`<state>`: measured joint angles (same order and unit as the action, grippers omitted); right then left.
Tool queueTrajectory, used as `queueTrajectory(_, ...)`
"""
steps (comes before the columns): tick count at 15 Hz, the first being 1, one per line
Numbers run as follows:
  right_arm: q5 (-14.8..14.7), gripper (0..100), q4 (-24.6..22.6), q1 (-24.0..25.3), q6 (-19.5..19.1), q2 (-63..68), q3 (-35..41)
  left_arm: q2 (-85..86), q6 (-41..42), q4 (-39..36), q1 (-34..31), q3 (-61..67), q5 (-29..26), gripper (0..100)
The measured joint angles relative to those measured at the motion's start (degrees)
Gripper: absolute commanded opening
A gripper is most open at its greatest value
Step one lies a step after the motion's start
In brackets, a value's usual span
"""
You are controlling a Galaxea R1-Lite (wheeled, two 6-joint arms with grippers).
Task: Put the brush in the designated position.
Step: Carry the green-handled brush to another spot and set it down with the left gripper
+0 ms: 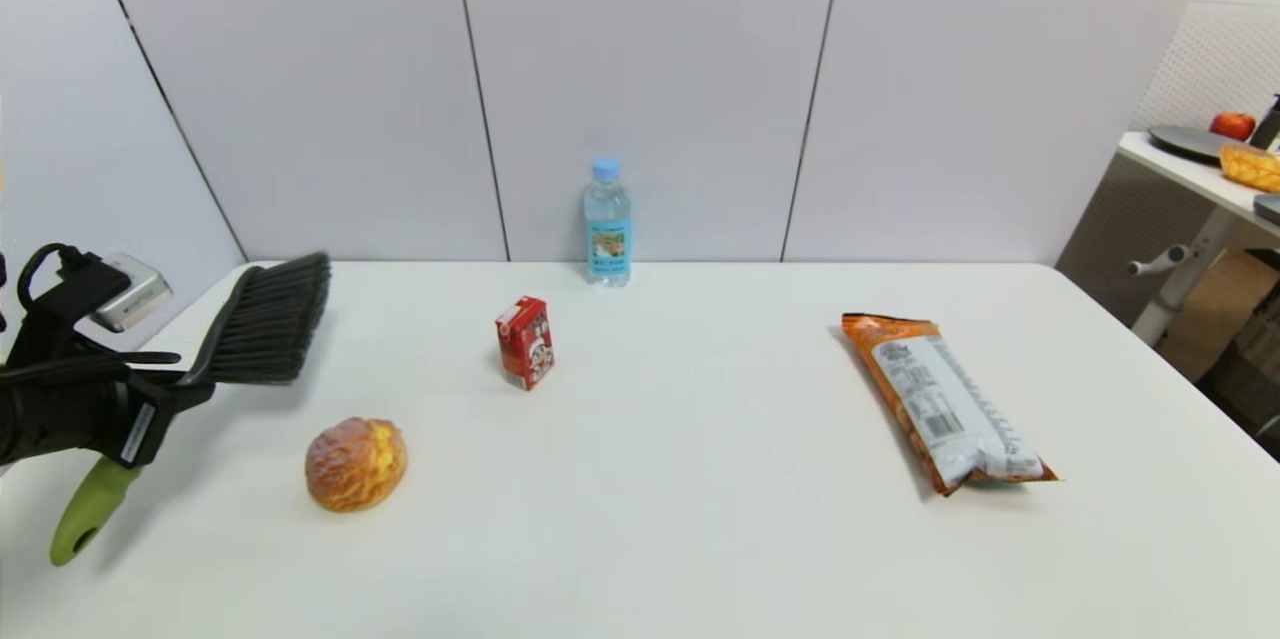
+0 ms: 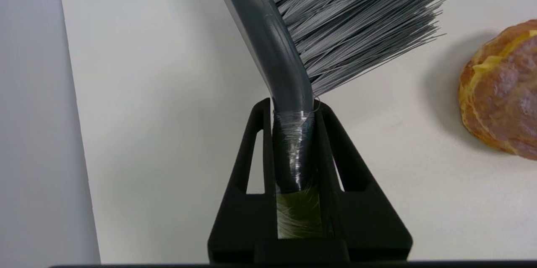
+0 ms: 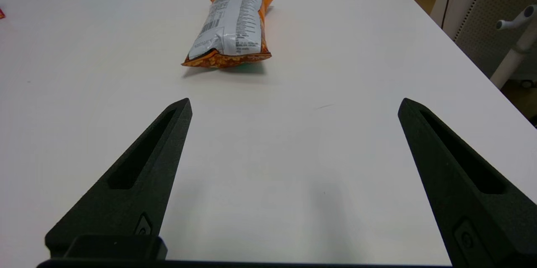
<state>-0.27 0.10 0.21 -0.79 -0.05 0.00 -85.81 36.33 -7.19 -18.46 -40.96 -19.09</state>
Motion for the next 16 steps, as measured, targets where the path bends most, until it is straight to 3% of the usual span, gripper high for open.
queueTrajectory(6, 0.02, 100, 0.0, 0.0, 0.02, 0.0, 0.0, -2.65, -4.5, -0.46, 0.1, 0.5, -5.38, 0)
queueTrajectory(16, 0.02, 100, 0.0, 0.0, 0.02, 0.0, 0.0, -6.12, -5.13, 2.27, 0.4, 0.61, -5.49, 0)
